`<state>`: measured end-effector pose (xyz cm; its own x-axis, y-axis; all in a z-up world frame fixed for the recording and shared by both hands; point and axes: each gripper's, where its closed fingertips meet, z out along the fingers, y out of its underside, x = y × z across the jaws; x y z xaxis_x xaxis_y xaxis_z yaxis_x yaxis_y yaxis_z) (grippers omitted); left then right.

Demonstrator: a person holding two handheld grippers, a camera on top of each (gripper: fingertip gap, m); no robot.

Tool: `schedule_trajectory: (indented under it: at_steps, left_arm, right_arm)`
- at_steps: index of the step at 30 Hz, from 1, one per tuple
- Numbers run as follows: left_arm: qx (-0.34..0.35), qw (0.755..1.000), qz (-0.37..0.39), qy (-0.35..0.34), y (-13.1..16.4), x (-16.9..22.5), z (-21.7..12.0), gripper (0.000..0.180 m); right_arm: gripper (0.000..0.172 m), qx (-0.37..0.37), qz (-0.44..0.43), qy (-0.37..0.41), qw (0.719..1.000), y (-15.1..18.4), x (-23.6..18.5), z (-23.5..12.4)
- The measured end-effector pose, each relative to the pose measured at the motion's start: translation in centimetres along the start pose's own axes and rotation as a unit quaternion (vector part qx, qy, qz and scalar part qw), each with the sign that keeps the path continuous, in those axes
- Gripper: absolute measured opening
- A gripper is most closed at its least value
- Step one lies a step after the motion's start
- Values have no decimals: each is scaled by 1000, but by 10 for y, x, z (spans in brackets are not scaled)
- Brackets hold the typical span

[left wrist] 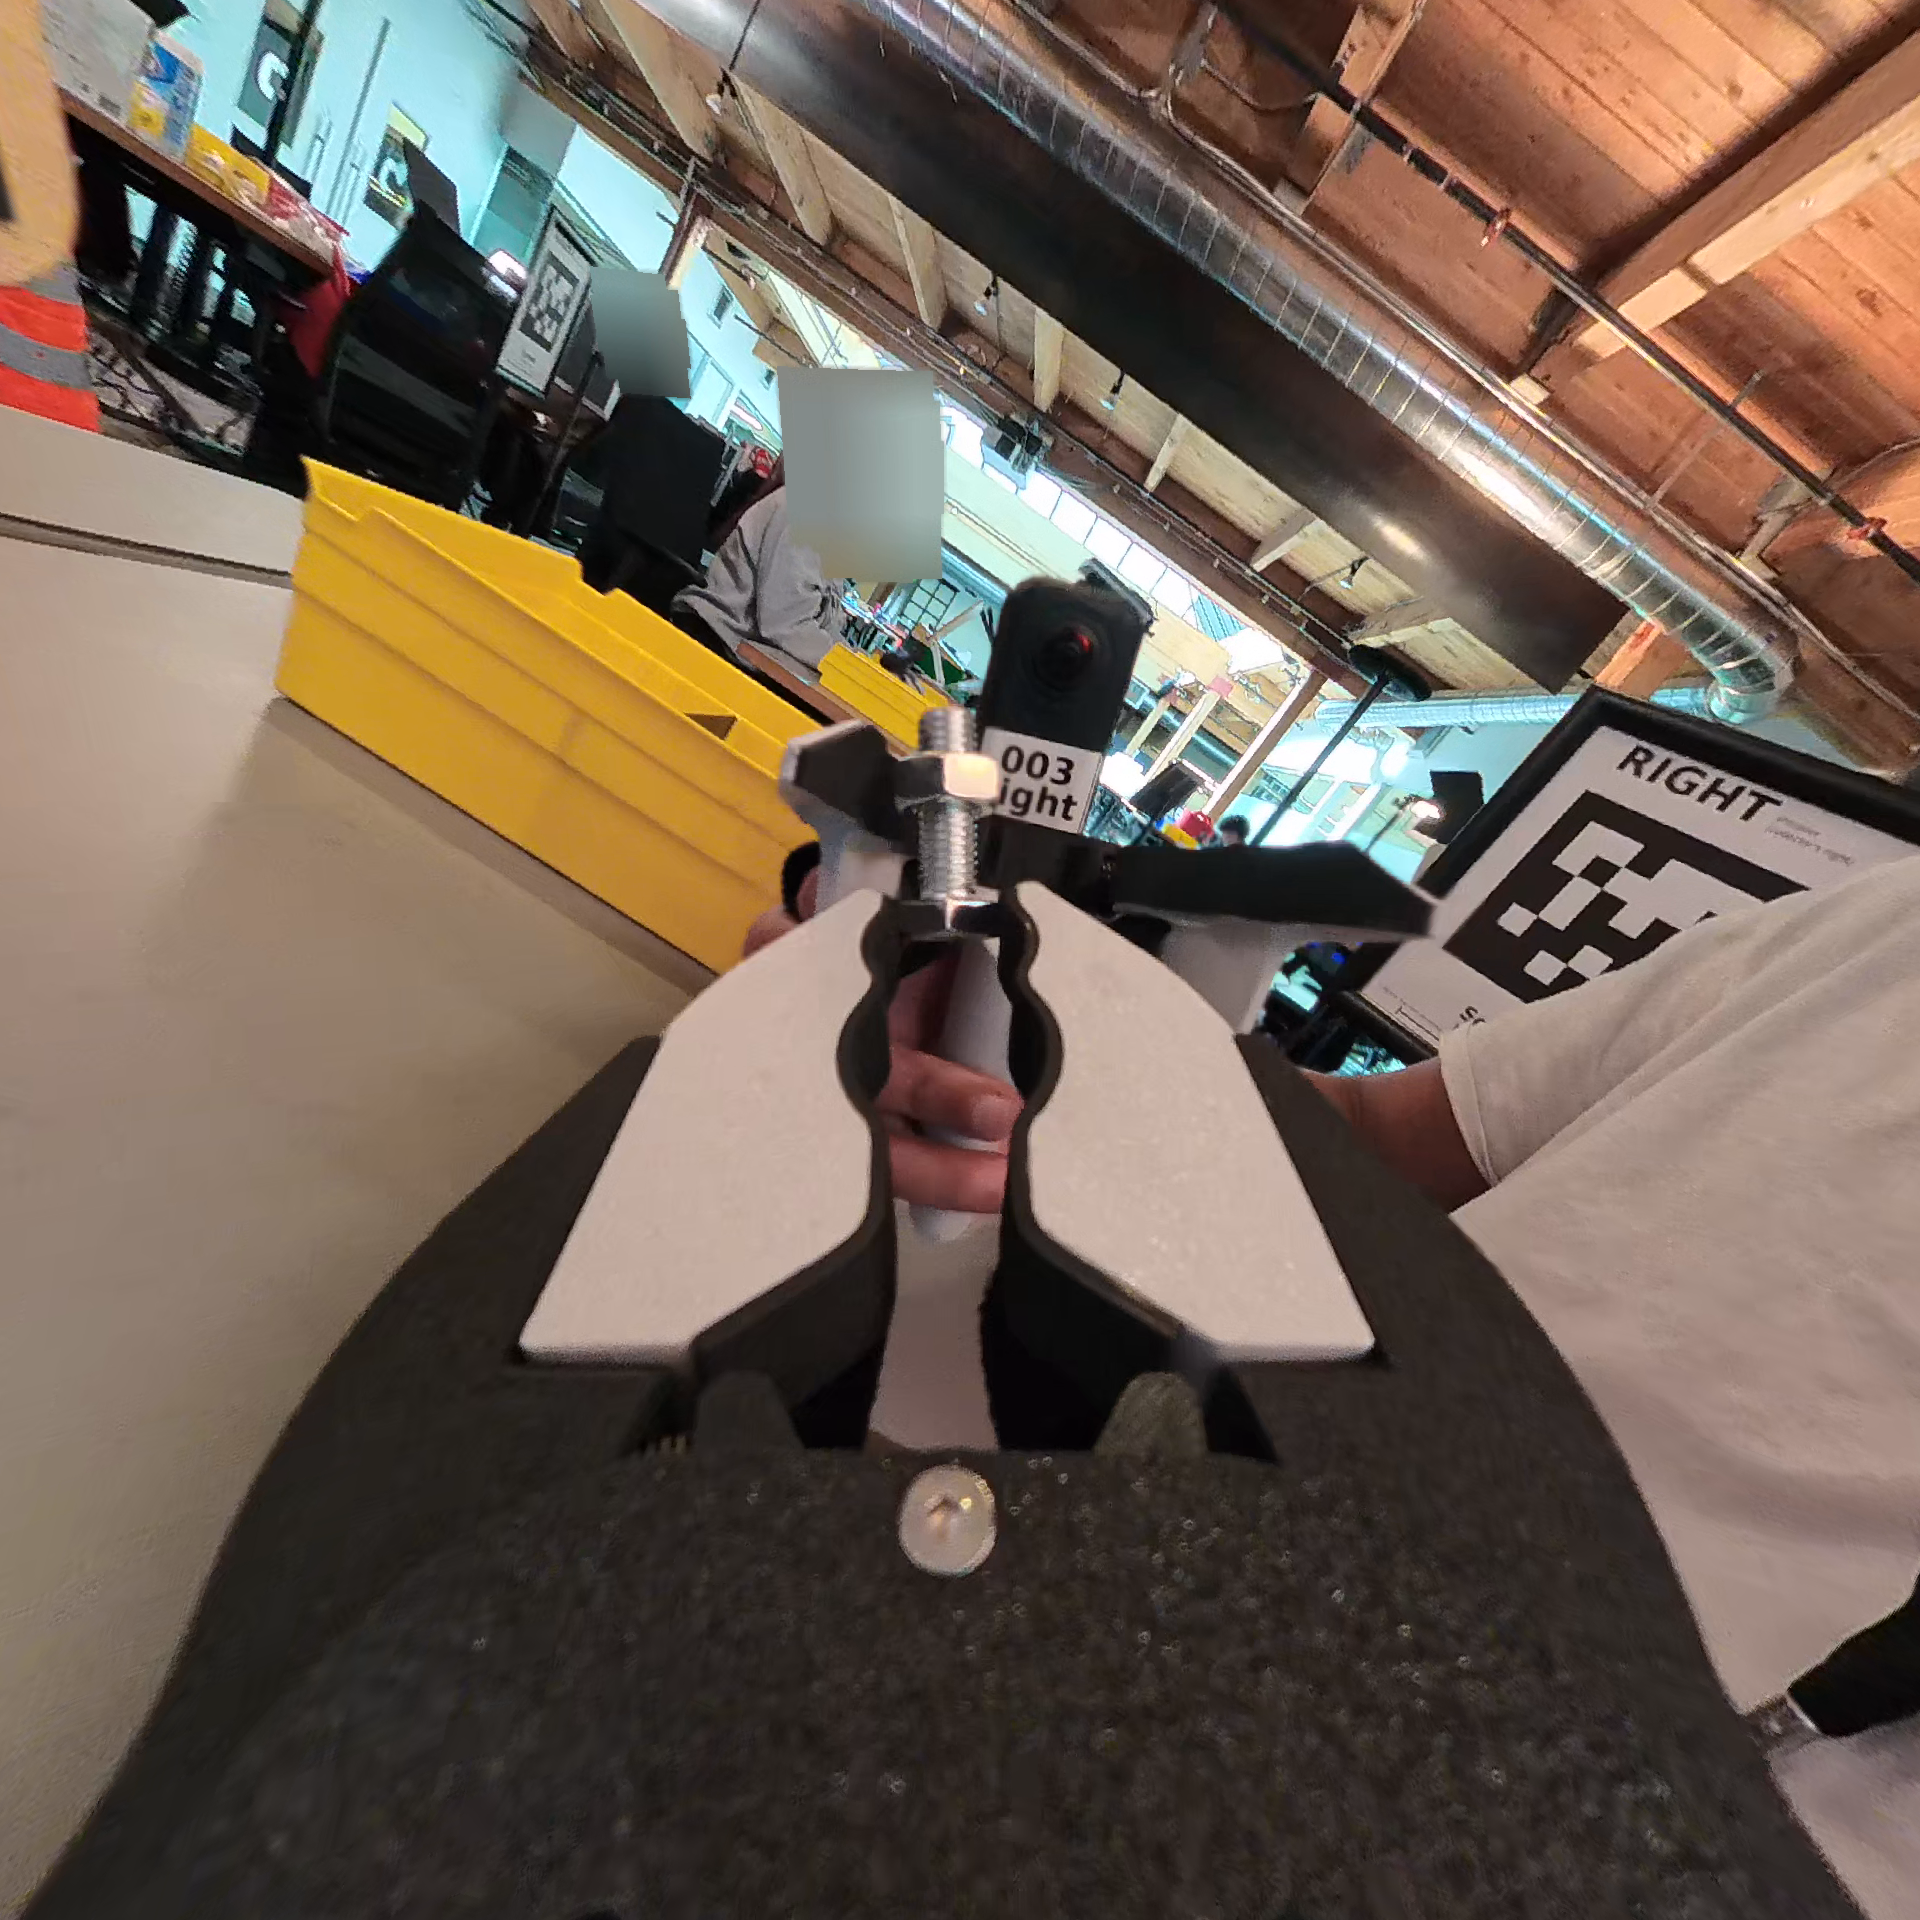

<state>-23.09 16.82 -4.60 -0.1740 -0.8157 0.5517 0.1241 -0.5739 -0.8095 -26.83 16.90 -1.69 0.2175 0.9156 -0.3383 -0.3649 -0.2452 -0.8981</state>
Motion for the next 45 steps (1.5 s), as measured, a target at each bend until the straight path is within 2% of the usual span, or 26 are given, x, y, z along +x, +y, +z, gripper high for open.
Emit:
schedule_trajectory:
  at_steps: [4, 7, 10, 13, 21, 30, 38, 40, 45]
  left_arm:
    - [22, 1000, -4, -10, -11, -6, -10, 18]
    - [19, 1000, -4, -11, -10, -7, -10, 18]
    - [3, 1000, -3, -2, -3, -4, -3, 18]
    - [-18, 1000, 13, 0, 5, 1, 3, 17]
    - [4, 999, 40, -16, -9, -2, -9, 18]
    - [-15, 999, 34, 14, 3, 8, 3, 18]
    - [18, 1000, 25, -2, -13, -1, -12, 18]
    - [12, 1000, 25, -3, -11, -1, -11, 18]
    - [-8, 999, 37, 6, -2, 5, -3, 17]
  right_arm:
    - [83, 4, 0, 23, 1000, -5, 9, -16]
    - [80, -5, -2, 8, 1000, -1, 3, -13]
    - [89, -3, 0, 1, 1000, 1, -1, 0]
    - [89, -10, 3, -11, 1000, 3, -5, 9]
    - [81, 17, -15, 18, 1000, -10, 0, -17]
    - [84, 11, -5, -11, 1000, -7, -8, 10]
    - [79, 13, -11, 12, 1000, -12, 0, -14]
    - [76, 6, -6, 0, 1000, -8, -5, -10]
    - [81, 14, 18, -20, 1000, -6, -7, 11]
